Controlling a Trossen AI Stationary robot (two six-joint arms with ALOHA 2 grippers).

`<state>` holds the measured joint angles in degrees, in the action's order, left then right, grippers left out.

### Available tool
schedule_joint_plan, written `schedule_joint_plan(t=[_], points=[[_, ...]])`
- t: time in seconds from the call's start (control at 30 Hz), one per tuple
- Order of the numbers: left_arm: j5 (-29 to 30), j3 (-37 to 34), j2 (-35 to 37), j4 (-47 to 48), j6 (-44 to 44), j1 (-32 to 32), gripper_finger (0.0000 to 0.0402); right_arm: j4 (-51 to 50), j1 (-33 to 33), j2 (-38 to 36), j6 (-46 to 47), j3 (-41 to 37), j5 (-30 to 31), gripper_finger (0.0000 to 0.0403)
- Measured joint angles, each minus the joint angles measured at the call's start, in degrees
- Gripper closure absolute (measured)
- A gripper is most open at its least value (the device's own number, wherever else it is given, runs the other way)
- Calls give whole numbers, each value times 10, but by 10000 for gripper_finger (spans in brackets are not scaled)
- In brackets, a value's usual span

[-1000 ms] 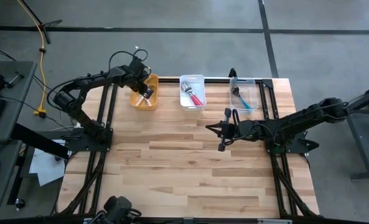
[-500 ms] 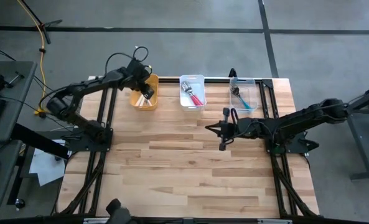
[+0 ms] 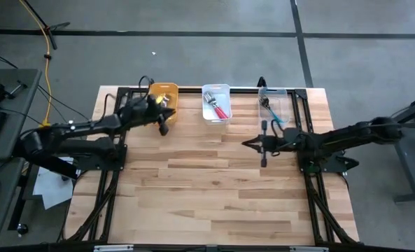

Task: Sort silverware by color (type)
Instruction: Return to Home Position

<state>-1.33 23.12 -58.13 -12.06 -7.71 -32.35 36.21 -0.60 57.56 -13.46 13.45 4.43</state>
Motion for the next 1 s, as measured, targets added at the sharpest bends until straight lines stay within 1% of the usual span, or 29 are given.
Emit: schedule_joint_plan(t=[0.07,0.2,0.27,0.37,0.53,0.63,0.73,0.9,1.0], points=[[-13,-35,33,-39,0,21,365,-3,14,-37,0,-17,-16,403],[-64,-94,90,-101,-10,57,373,-21,48,-115,6,-56,-34,403],[-83,-119,114,-133,-15,73,378,-29,66,-146,16,-70,-48,403],[-106,-147,147,-166,-16,92,385,-39,85,-186,20,-92,-52,403],[-145,-179,204,-163,-20,109,396,-38,97,-241,14,-116,-54,403],[-169,-186,238,-142,-20,114,401,-47,97,-269,10,-129,-52,403],[-170,-187,267,-107,-20,120,401,-76,97,-289,16,-129,-40,403],[-169,-187,319,-53,-20,131,401,-103,97,-313,19,-129,-37,403],[-152,-187,351,-32,-16,139,401,-105,97,-326,13,-129,-20,403]])
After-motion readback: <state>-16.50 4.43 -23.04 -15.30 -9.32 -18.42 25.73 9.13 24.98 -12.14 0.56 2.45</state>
